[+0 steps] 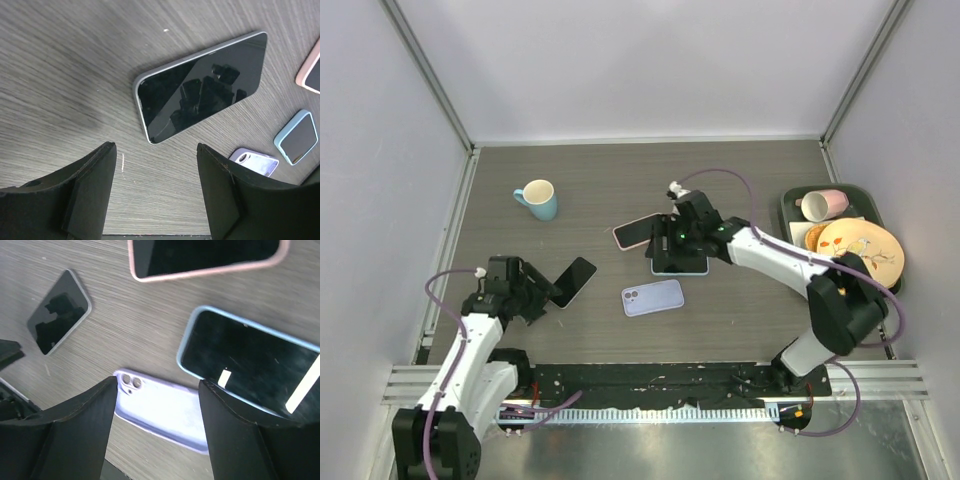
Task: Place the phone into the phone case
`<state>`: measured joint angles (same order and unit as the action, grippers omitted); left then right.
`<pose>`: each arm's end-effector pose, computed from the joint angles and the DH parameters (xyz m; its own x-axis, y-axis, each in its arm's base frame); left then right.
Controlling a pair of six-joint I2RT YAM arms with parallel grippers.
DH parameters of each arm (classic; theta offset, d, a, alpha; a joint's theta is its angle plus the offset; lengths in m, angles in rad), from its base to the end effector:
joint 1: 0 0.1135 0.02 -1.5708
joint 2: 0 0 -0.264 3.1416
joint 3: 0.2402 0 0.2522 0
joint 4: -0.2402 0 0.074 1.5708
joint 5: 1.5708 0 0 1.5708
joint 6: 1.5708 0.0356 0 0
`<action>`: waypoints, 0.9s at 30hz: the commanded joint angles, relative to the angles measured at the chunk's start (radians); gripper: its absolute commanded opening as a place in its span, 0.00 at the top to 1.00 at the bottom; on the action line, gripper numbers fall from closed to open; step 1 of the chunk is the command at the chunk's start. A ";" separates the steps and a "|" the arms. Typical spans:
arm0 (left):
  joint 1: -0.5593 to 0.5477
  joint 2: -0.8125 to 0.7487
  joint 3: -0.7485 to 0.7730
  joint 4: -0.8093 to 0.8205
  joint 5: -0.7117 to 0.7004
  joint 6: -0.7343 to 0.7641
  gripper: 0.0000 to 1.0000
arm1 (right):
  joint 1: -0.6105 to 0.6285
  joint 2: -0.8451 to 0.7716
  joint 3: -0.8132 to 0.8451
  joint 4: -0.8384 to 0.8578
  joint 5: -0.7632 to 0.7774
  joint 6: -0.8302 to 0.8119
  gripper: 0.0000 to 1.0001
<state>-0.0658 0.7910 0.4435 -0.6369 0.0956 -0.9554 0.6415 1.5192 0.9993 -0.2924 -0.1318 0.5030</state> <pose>0.1451 -0.0130 0.1831 -0.5763 -0.7766 -0.2545 -0.6104 0.6161 -0.4977 0.2568 0.1976 0.2282 -0.8304 -0.0237 -0.5567 -0.3028 0.8579 0.4152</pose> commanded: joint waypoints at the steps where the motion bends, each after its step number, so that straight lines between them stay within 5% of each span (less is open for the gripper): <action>1: 0.052 0.010 -0.040 0.069 0.072 -0.040 0.32 | 0.049 0.137 0.137 0.064 -0.133 -0.043 0.30; 10: 0.092 0.105 -0.170 0.293 0.122 -0.080 0.36 | 0.109 0.508 0.436 0.095 -0.276 0.014 0.50; 27: 0.123 0.162 -0.184 0.332 0.055 -0.013 0.41 | 0.150 0.777 0.645 0.076 -0.270 0.043 0.49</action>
<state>0.0425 0.9424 0.3019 -0.2749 0.2531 -1.0359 0.7773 2.2658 1.6444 -0.1833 -0.4049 0.5472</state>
